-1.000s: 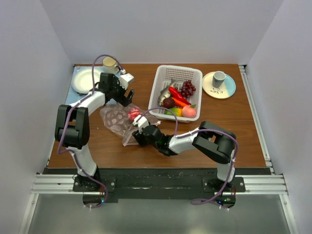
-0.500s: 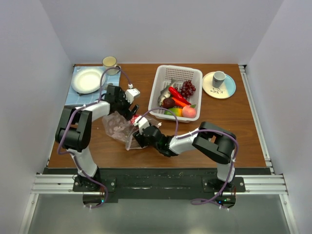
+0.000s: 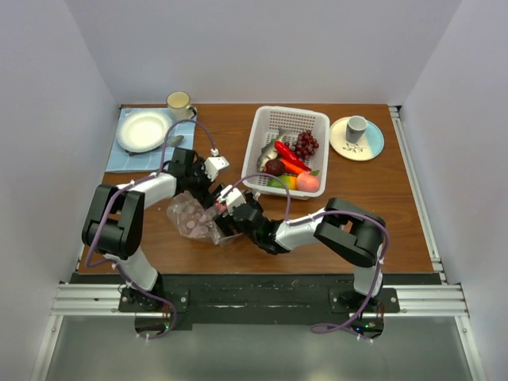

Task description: Open the zip-top bag and remove the fake food

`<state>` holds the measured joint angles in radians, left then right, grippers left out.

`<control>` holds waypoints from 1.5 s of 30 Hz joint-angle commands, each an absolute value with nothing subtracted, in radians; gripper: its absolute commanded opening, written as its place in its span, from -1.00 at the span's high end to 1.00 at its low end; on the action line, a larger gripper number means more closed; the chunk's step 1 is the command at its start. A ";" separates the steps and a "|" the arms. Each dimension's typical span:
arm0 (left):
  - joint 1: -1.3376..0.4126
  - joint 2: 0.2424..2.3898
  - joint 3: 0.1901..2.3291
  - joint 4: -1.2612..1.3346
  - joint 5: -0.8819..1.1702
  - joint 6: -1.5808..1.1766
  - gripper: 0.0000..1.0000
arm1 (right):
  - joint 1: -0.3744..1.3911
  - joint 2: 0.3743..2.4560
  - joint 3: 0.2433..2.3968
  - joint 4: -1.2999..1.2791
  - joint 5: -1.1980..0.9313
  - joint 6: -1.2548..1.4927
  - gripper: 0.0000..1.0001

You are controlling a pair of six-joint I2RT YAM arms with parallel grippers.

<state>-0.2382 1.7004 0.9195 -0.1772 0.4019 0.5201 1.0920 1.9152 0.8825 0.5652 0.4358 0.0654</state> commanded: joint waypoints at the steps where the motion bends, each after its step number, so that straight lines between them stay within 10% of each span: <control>1: -0.256 1.686 0.949 -0.259 0.471 0.571 -1.00 | 1.091 1.899 0.983 0.585 0.407 0.035 -0.98; 17: -0.305 1.700 0.980 -0.391 0.595 0.633 -1.00 | 1.091 1.982 1.065 0.558 0.336 0.080 -0.97; 21: -0.305 1.701 0.974 -0.402 0.586 0.650 -1.00 | 1.091 1.933 1.011 0.551 0.282 0.077 -0.17; 27: -0.298 1.694 0.924 -0.390 0.545 0.663 -1.00 | 1.091 1.786 0.928 0.519 0.235 0.095 0.50; 45: -0.094 1.644 0.865 -0.390 0.422 0.736 -1.00 | 1.091 1.273 0.635 0.336 0.291 0.175 0.61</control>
<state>-0.1200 1.6657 0.8925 -0.3283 0.4751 0.7025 1.0927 1.3922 0.6624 0.3943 0.1993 0.1650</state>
